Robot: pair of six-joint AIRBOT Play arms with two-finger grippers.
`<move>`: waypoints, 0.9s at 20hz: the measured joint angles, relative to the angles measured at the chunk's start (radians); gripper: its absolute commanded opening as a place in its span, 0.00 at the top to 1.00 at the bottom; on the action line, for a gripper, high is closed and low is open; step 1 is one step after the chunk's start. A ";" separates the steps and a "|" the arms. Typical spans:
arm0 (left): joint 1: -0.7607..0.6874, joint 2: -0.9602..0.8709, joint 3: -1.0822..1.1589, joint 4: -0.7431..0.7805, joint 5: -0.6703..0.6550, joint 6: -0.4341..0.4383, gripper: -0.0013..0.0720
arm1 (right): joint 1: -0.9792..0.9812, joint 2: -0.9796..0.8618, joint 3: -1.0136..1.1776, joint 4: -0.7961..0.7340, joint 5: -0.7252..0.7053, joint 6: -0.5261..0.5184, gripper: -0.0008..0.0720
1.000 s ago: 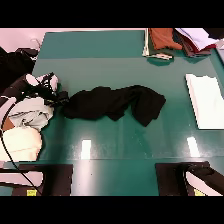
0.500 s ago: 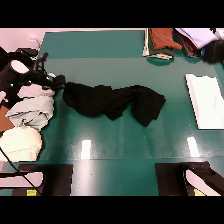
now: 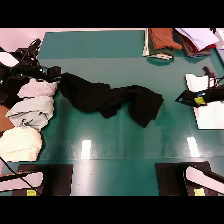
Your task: Fold the shirts.
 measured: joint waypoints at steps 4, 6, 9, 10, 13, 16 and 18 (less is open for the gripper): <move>0.000 0.002 0.002 -0.001 -0.002 -0.002 0.95 | 0.056 -0.187 0.023 0.142 -0.069 -0.067 0.34; 0.000 0.002 0.002 -0.001 -0.002 -0.003 0.95 | 0.097 -0.270 0.075 0.180 -0.089 -0.082 0.44; 0.000 0.003 0.002 -0.002 -0.002 -0.005 0.95 | 0.158 -0.363 0.171 0.209 -0.099 -0.097 0.96; 0.000 0.006 0.003 -0.001 -0.002 -0.008 0.95 | 0.174 -0.378 0.203 0.212 -0.100 -0.107 0.96; 0.000 0.056 0.026 0.001 0.013 -0.018 0.95 | 0.200 -0.356 0.317 0.217 -0.095 -0.140 0.96; 0.001 0.161 0.115 0.011 0.023 -0.021 0.95 | 0.188 -0.235 0.452 0.218 -0.051 -0.161 0.96; 0.001 0.246 0.205 0.015 0.024 -0.023 0.95 | 0.168 -0.134 0.541 0.220 -0.015 -0.168 0.96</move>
